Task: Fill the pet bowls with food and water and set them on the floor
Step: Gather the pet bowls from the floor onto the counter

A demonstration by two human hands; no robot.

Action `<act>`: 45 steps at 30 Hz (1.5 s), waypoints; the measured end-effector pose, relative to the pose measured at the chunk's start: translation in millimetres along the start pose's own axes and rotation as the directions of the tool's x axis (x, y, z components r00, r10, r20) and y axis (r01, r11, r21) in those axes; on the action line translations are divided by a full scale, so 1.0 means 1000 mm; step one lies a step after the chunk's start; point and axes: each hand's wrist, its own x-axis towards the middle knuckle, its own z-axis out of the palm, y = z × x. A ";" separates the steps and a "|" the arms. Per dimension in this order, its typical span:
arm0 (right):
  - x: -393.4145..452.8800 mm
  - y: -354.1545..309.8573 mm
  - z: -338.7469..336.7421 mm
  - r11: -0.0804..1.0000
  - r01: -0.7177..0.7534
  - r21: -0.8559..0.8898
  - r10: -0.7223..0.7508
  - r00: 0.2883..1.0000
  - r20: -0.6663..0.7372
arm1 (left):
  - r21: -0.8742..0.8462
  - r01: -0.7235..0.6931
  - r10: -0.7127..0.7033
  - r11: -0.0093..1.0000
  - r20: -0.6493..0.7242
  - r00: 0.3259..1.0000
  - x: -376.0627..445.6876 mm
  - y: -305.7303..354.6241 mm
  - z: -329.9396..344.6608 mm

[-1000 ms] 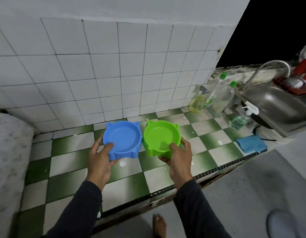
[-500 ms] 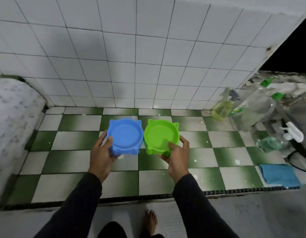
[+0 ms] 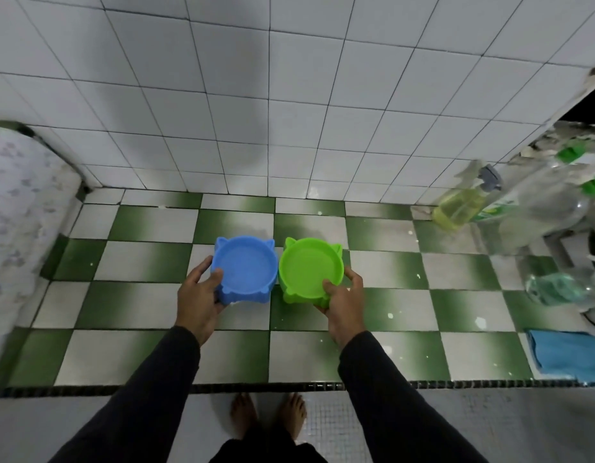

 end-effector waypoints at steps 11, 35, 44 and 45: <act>0.033 0.011 0.006 0.992 -0.013 -0.126 0.011 1.000 -0.019 | 0.047 0.074 -0.071 0.996 -0.056 0.996 0.025 -0.016 0.001; 0.066 0.017 0.008 0.663 0.204 -0.720 -0.296 0.955 -0.001 | 0.685 -0.187 0.199 0.704 0.063 0.978 0.029 -0.005 0.016; 0.068 0.014 0.003 0.503 0.244 -0.829 -0.336 0.939 0.072 | 0.792 -0.157 0.185 0.591 0.056 0.981 0.036 -0.003 0.013; 0.067 0.014 0.003 0.497 0.250 -0.831 -0.333 0.939 0.084 | 0.792 -0.150 0.176 0.592 0.055 0.983 0.036 -0.003 0.012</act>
